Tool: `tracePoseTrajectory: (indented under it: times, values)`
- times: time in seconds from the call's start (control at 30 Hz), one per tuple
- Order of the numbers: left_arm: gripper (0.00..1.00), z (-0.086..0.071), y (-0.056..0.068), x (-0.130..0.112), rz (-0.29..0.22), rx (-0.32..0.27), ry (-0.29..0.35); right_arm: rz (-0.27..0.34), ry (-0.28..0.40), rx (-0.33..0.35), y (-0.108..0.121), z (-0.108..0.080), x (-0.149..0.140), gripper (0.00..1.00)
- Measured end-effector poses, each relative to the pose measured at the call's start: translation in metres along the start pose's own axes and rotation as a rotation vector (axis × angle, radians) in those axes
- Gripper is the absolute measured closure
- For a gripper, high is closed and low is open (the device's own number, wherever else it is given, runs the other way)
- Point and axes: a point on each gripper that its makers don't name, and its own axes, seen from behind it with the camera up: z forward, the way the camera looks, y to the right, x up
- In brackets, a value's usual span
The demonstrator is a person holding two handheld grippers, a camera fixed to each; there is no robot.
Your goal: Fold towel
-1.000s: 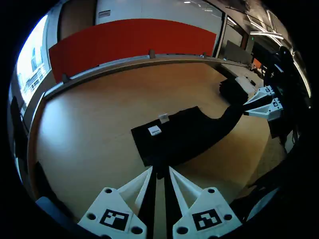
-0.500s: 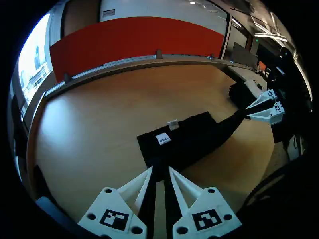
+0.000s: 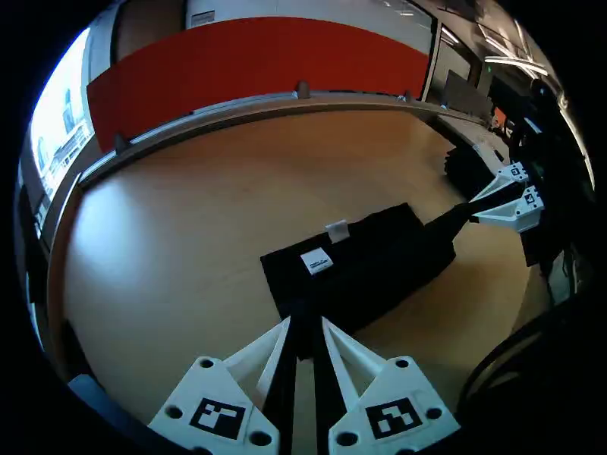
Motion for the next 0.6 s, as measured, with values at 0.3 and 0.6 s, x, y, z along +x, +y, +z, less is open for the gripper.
tracePoseTrajectory:
  times: [0.3,0.6]
  values:
    - [0.87,0.025,-0.005,0.003,0.002,-0.001,-0.004,0.016,-0.032,-0.001,0.013,0.022,-0.008,0.83]
    - [0.87,0.046,-0.009,-0.007,0.001,0.016,-0.022,0.026,-0.053,-0.006,0.020,0.040,-0.014,0.83]
